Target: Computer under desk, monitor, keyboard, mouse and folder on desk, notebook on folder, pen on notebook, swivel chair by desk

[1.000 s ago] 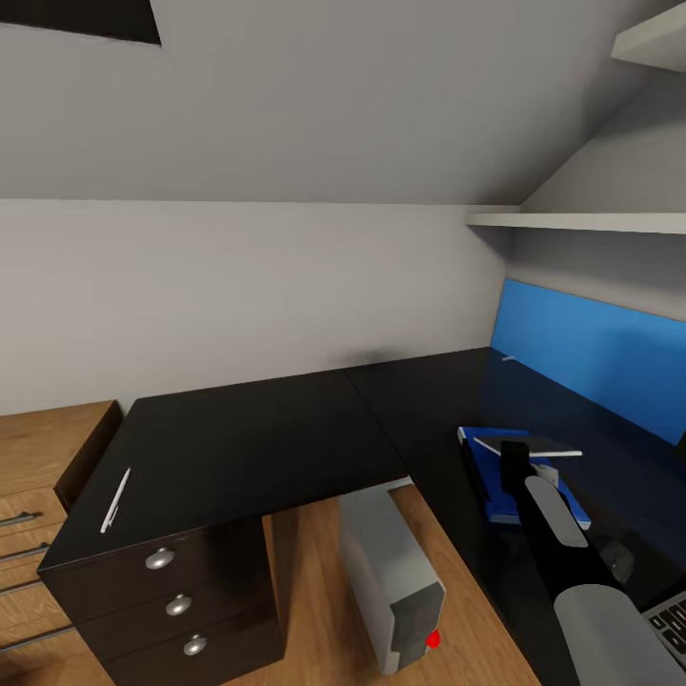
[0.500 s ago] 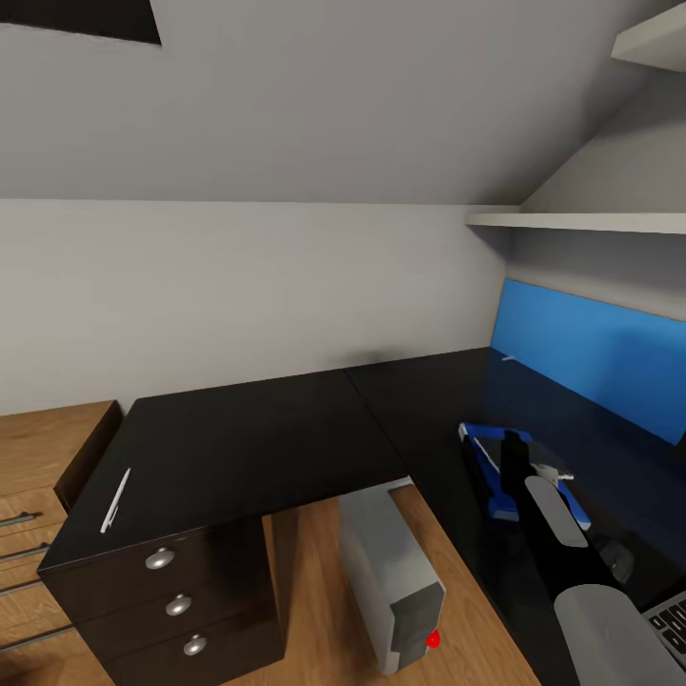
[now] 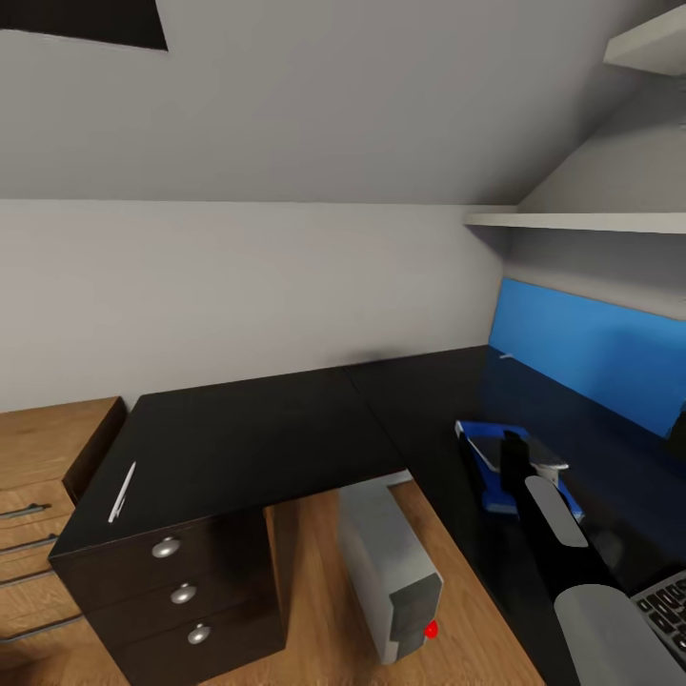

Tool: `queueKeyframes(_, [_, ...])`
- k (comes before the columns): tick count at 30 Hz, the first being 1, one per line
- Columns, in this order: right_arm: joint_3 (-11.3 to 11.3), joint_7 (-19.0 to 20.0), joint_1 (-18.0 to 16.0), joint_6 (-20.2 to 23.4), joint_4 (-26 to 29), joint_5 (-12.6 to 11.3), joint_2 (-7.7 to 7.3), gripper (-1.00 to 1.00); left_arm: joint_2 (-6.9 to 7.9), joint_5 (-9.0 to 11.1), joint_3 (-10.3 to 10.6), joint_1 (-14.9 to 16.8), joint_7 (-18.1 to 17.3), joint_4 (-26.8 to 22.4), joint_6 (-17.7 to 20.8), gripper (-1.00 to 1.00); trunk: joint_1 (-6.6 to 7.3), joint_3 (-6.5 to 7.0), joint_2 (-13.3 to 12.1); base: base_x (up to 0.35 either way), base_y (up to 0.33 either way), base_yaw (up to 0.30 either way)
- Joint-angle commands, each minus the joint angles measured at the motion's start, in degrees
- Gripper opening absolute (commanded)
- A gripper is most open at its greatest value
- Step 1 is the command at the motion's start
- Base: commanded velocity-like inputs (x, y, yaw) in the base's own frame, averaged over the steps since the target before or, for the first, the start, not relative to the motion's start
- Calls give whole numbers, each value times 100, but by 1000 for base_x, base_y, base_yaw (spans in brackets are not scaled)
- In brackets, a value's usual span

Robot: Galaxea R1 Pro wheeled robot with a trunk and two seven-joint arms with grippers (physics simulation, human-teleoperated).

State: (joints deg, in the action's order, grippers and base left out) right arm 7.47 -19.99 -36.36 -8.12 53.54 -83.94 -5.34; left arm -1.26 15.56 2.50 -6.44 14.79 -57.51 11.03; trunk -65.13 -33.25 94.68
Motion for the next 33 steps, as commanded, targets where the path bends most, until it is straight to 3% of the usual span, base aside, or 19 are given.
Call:
queueKeyframes(1, [-8,-14,-2,-41,7,-61,-2,100,2,53,13,-3,42,-15,22,100,3,-5,3,-258,0,0])
queueKeyframes(19, [-21,15,-2,-37,26,2,10,100,2,53,13,-3,39,-15,22,100,3,-5,3,-115,0,0])
queueKeyframes(33, [-11,452,5,-24,402,-4,81,100,2,52,13,-3,42,-15,23,100,310,247,-558,-11,0,0])
